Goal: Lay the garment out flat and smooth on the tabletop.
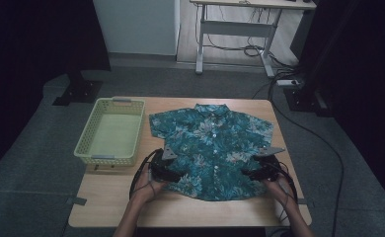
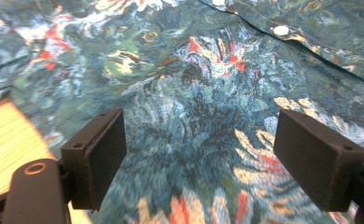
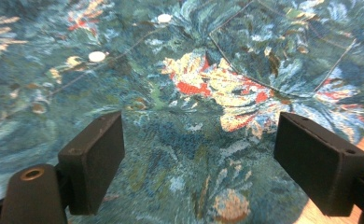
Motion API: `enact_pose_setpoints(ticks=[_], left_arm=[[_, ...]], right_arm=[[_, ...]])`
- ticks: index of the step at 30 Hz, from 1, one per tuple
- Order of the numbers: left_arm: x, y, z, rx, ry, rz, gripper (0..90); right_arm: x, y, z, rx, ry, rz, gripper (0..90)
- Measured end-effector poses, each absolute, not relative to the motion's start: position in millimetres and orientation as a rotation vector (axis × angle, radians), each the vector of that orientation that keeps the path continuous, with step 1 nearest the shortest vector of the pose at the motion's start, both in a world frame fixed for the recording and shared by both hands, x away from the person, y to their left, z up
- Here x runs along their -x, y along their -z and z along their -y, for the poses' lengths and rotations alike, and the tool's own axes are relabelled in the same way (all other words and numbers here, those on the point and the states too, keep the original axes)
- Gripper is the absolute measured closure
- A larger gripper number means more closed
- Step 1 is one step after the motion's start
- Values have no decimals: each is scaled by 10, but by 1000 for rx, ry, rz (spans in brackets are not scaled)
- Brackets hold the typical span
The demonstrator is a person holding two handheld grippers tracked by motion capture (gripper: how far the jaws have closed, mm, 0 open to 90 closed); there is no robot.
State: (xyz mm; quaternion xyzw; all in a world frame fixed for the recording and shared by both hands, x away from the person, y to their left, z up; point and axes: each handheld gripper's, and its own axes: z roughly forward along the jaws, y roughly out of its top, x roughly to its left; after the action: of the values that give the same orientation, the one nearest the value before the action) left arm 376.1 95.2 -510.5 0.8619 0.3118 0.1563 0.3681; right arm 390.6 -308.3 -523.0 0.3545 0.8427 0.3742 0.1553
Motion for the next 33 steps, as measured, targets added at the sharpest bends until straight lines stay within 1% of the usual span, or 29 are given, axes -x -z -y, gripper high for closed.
enact_pose_setpoints(ticks=[7, 16, 23, 27, 32, 33], left_arm=[[-3656, 5044, -1165, -2179, -431, -850, 165], [-3549, 5156, -1464, -2151, -459, -922, 165], [-3469, 5322, -1685, -2162, -480, -994, 166], [-3440, 5424, -1787, -2165, -469, -1033, 167], [-3426, 5516, -1880, -2136, -460, -1058, 168], [-3427, 5519, -1889, -2125, -453, -1059, 170]], right_arm=[[-3763, 5121, 3200, -1017, -1079, -2392, 152], [-3528, 5108, 3482, -1088, -1081, -2330, 151], [-3397, 5228, 3732, -1189, -1061, -2256, 151], [-3368, 5347, 3823, -1248, -1009, -2234, 154], [-3346, 5519, 3898, -1306, -963, -2216, 154], [-3348, 5554, 3907, -1309, -950, -2220, 143]])
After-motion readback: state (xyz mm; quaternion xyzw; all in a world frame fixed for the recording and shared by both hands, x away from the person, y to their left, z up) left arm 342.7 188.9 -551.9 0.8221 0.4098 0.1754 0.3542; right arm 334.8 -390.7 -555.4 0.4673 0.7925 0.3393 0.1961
